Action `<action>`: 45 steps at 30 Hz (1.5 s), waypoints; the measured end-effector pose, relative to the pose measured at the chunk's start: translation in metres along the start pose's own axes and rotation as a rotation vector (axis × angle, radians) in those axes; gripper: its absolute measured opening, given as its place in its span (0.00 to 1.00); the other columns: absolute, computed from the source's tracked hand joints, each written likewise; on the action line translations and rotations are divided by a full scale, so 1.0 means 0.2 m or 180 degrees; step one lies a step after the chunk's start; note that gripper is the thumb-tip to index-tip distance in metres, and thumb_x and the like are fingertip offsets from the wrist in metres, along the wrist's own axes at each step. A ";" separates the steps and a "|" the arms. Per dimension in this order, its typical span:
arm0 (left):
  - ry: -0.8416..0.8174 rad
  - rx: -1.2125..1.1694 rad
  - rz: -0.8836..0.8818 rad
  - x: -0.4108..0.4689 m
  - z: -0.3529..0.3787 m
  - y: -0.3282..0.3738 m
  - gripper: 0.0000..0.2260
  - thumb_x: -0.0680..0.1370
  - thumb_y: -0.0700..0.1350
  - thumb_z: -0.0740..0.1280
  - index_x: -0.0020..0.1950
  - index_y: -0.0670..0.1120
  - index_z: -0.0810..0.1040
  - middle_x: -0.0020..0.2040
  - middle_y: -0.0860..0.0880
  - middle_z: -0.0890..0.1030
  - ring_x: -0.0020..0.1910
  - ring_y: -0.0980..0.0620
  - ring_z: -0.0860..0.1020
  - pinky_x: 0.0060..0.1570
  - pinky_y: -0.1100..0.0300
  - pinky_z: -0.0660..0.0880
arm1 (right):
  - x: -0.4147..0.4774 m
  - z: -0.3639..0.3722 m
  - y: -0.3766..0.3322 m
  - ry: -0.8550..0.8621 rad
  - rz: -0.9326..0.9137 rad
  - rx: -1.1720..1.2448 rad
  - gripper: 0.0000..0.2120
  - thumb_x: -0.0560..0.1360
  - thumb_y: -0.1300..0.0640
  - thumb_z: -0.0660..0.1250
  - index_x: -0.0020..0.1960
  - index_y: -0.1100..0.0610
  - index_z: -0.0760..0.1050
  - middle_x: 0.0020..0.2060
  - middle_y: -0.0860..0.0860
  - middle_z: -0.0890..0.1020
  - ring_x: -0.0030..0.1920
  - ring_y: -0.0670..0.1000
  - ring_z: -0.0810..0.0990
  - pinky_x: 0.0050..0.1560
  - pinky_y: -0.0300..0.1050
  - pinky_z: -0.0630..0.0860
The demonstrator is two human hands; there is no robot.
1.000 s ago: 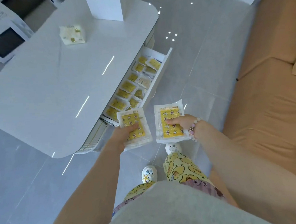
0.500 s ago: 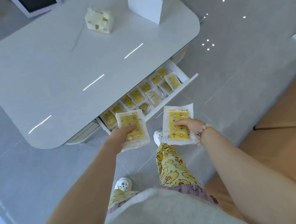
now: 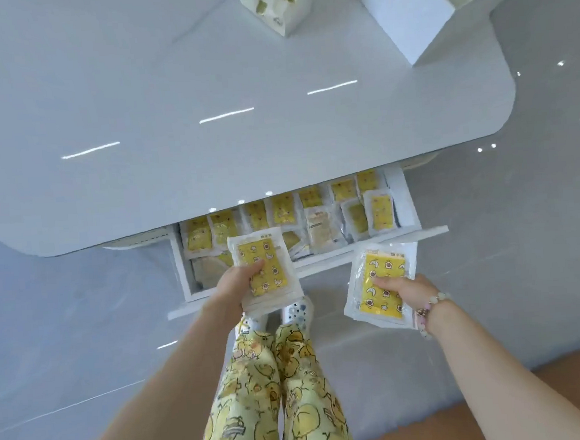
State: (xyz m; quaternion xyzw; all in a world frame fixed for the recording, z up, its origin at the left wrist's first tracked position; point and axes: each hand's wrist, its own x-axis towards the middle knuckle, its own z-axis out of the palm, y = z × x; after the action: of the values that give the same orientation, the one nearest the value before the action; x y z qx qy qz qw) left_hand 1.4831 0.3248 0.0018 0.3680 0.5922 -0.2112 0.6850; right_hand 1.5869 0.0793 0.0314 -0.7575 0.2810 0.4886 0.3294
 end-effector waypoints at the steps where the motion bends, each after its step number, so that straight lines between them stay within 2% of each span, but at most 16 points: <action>1: 0.0049 0.0005 -0.0049 0.09 0.00 -0.02 0.07 0.78 0.42 0.66 0.54 0.42 0.76 0.46 0.45 0.82 0.42 0.47 0.81 0.42 0.53 0.78 | 0.10 0.03 -0.01 0.0015 0.0028 -0.0065 0.15 0.69 0.51 0.75 0.52 0.57 0.80 0.45 0.52 0.85 0.48 0.53 0.82 0.52 0.47 0.79; 3: 0.0065 0.0031 -0.0075 0.27 0.00 -0.04 0.07 0.78 0.42 0.66 0.54 0.42 0.77 0.46 0.44 0.83 0.43 0.47 0.81 0.43 0.53 0.77 | 0.29 0.05 -0.06 0.0041 -0.0009 -0.0164 0.15 0.69 0.53 0.75 0.53 0.57 0.79 0.45 0.52 0.85 0.48 0.53 0.82 0.51 0.47 0.77; 5: 0.0063 0.0041 -0.0039 0.46 0.02 -0.04 0.05 0.78 0.43 0.66 0.52 0.43 0.77 0.46 0.44 0.83 0.44 0.46 0.81 0.45 0.52 0.78 | 0.47 0.06 -0.14 0.0025 -0.0127 -0.0218 0.12 0.70 0.53 0.74 0.51 0.56 0.79 0.42 0.50 0.84 0.46 0.50 0.81 0.41 0.43 0.74; 9: 0.0062 0.0062 0.0000 0.78 0.06 -0.02 0.15 0.78 0.48 0.66 0.62 0.43 0.75 0.61 0.46 0.78 0.62 0.45 0.75 0.67 0.47 0.67 | 0.81 0.10 -0.29 0.0211 -0.0292 -0.0270 0.20 0.67 0.48 0.75 0.56 0.55 0.77 0.51 0.52 0.82 0.42 0.52 0.79 0.22 0.37 0.71; 11: 0.0180 0.0160 0.0087 0.93 0.11 0.03 0.20 0.79 0.48 0.65 0.69 0.44 0.69 0.68 0.48 0.71 0.69 0.45 0.67 0.71 0.48 0.60 | 0.99 0.12 -0.34 0.0321 -0.0378 -0.0228 0.25 0.63 0.45 0.77 0.55 0.55 0.77 0.52 0.53 0.81 0.41 0.53 0.80 0.32 0.47 0.81; 13: 0.0240 0.0266 0.0233 1.04 0.17 0.08 0.21 0.79 0.46 0.63 0.71 0.45 0.67 0.71 0.47 0.67 0.72 0.45 0.63 0.70 0.48 0.57 | 1.14 0.14 -0.37 0.0388 -0.0427 -0.0164 0.22 0.61 0.45 0.77 0.50 0.54 0.79 0.49 0.53 0.83 0.41 0.55 0.82 0.40 0.50 0.82; 15: 0.0253 0.0386 0.0388 1.12 0.24 0.12 0.21 0.79 0.47 0.63 0.71 0.47 0.68 0.72 0.47 0.67 0.71 0.46 0.64 0.70 0.49 0.58 | 1.26 0.14 -0.36 0.0410 -0.0448 -0.0046 0.18 0.61 0.47 0.77 0.47 0.53 0.80 0.46 0.52 0.84 0.43 0.54 0.83 0.44 0.49 0.81; 18: 0.0121 0.0639 0.0549 1.20 0.40 0.17 0.22 0.80 0.48 0.62 0.73 0.46 0.65 0.63 0.48 0.74 0.60 0.48 0.72 0.61 0.55 0.67 | 1.32 0.14 -0.30 0.0527 -0.0462 0.0163 0.11 0.67 0.50 0.74 0.47 0.52 0.79 0.45 0.49 0.84 0.42 0.51 0.82 0.24 0.34 0.74; 20: 0.0033 0.0858 0.0622 1.23 0.52 0.22 0.22 0.80 0.49 0.63 0.72 0.44 0.65 0.53 0.50 0.74 0.50 0.51 0.72 0.52 0.58 0.67 | 1.33 0.12 -0.25 0.0697 -0.0434 0.0311 0.14 0.68 0.50 0.74 0.51 0.52 0.78 0.48 0.50 0.83 0.42 0.51 0.81 0.19 0.32 0.67; 24: 0.0190 0.1445 0.0998 1.34 0.73 0.26 0.23 0.78 0.51 0.65 0.70 0.45 0.67 0.50 0.51 0.71 0.45 0.53 0.70 0.46 0.65 0.68 | 1.30 0.07 -0.21 0.0845 -0.0430 0.0598 0.16 0.69 0.51 0.73 0.56 0.53 0.77 0.50 0.50 0.83 0.35 0.48 0.80 0.12 0.28 0.57; 28: 0.0571 0.1910 0.1132 1.41 0.84 0.22 0.18 0.77 0.53 0.65 0.65 0.47 0.72 0.52 0.49 0.77 0.43 0.52 0.73 0.34 0.65 0.69 | 1.27 0.04 -0.25 0.0788 -0.0623 0.0412 0.12 0.71 0.52 0.72 0.53 0.52 0.77 0.43 0.47 0.82 0.33 0.48 0.76 0.13 0.27 0.57; 31: 0.0866 0.1707 0.1031 1.43 0.87 0.18 0.15 0.78 0.48 0.66 0.61 0.43 0.73 0.56 0.46 0.78 0.52 0.47 0.78 0.40 0.62 0.72 | 1.25 0.03 -0.27 0.0692 -0.0652 0.0333 0.09 0.72 0.51 0.71 0.51 0.51 0.77 0.39 0.44 0.79 0.32 0.47 0.73 0.13 0.28 0.55; 35: 0.1211 0.1940 0.1204 1.42 0.89 0.17 0.12 0.77 0.48 0.67 0.55 0.42 0.75 0.55 0.45 0.79 0.54 0.46 0.78 0.41 0.60 0.71 | 1.26 0.04 -0.26 0.0650 -0.0581 0.0314 0.13 0.70 0.50 0.72 0.53 0.52 0.77 0.45 0.48 0.81 0.39 0.52 0.79 0.15 0.28 0.57; 38: 0.1410 0.2252 0.1267 1.41 0.90 0.18 0.08 0.76 0.47 0.68 0.50 0.44 0.75 0.52 0.46 0.78 0.55 0.48 0.77 0.40 0.63 0.67 | 1.27 0.05 -0.25 0.0611 -0.0488 0.0271 0.15 0.69 0.50 0.73 0.54 0.53 0.78 0.48 0.50 0.83 0.47 0.56 0.82 0.20 0.37 0.74; 40: 0.1525 0.2353 0.1287 1.42 0.90 0.18 0.13 0.76 0.47 0.69 0.57 0.43 0.74 0.59 0.45 0.72 0.57 0.48 0.76 0.42 0.62 0.66 | 1.27 0.06 -0.25 0.0571 -0.0508 0.0264 0.13 0.68 0.51 0.74 0.51 0.52 0.80 0.47 0.50 0.84 0.48 0.56 0.83 0.34 0.48 0.82; 45: 0.1570 0.2682 0.1477 1.44 0.88 0.20 0.29 0.74 0.45 0.71 0.69 0.40 0.62 0.65 0.43 0.70 0.64 0.44 0.71 0.55 0.56 0.72 | 1.28 0.06 -0.25 0.0521 -0.0480 0.0260 0.15 0.67 0.51 0.75 0.53 0.53 0.79 0.47 0.51 0.84 0.48 0.58 0.83 0.35 0.48 0.78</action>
State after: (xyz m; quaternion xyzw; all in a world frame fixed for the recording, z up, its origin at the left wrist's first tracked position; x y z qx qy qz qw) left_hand 1.6893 0.2598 -0.2615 0.7707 0.5026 -0.1808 0.3474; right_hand 1.7099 0.0933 -0.1984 -0.7998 0.2688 0.3871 0.3717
